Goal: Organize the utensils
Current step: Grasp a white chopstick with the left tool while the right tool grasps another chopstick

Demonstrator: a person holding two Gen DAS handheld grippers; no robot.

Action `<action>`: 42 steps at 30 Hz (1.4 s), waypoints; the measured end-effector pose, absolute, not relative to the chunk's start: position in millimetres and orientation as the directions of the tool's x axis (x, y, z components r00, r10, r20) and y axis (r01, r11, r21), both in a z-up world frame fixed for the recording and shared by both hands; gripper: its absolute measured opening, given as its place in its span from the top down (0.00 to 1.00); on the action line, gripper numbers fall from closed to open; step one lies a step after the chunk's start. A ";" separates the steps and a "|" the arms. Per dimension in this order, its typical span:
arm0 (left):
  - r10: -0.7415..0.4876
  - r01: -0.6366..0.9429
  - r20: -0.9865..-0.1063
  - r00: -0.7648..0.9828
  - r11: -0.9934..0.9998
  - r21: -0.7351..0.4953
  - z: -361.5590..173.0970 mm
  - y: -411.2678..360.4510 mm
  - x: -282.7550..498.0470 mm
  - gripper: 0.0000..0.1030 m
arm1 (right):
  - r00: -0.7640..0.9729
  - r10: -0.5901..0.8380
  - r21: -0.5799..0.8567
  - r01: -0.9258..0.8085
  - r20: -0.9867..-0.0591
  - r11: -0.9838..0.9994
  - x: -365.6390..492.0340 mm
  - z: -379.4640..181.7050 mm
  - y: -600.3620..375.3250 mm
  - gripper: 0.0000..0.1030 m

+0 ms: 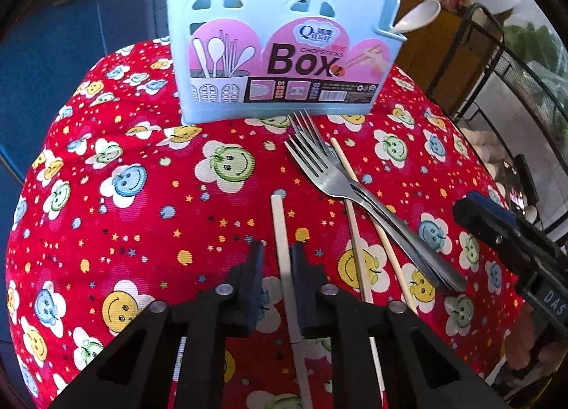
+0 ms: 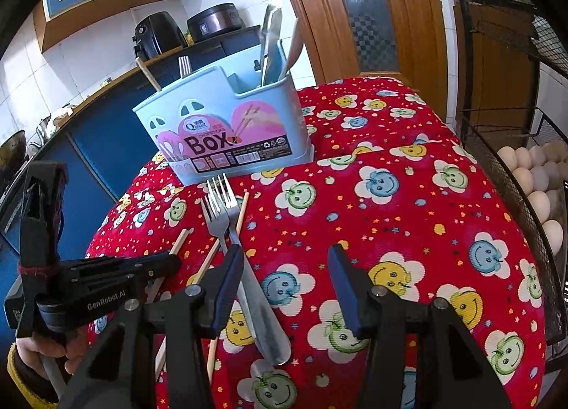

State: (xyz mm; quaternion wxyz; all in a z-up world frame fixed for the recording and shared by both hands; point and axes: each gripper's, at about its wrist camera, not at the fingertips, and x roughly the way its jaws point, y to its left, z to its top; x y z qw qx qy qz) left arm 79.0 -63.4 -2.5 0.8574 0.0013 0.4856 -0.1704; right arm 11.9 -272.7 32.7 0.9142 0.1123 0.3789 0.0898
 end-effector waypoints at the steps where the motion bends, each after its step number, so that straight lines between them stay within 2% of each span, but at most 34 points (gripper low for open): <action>1: -0.302 0.290 -0.831 0.467 0.940 -0.179 -2.9 -61.8 79.6 0.92 | 0.696 0.250 0.273 -0.081 -0.673 0.959 11.2 32.8 -271.9 0.49; 11: -0.390 0.238 -0.774 0.498 0.920 -0.311 1.8 -33.3 73.4 0.94 | 0.670 0.271 0.281 -0.096 -0.691 0.955 10.6 37.1 -252.5 0.49; 22: -0.372 0.154 -0.686 0.626 0.920 -0.359 24.6 15.6 61.7 0.94 | 0.578 0.357 0.360 -0.116 -0.734 0.926 17.7 29.9 -219.5 0.49; 28: -0.362 0.136 -0.658 0.660 0.919 -0.369 27.0 35.5 56.9 0.94 | 0.526 0.367 0.359 -0.122 -0.767 0.925 24.4 22.7 -199.0 0.58; 42: -0.391 0.119 -0.628 0.673 0.895 -0.429 19.9 58.8 52.5 0.94 | 0.470 0.267 0.258 -0.084 -0.842 0.962 69.4 11.3 -180.3 0.68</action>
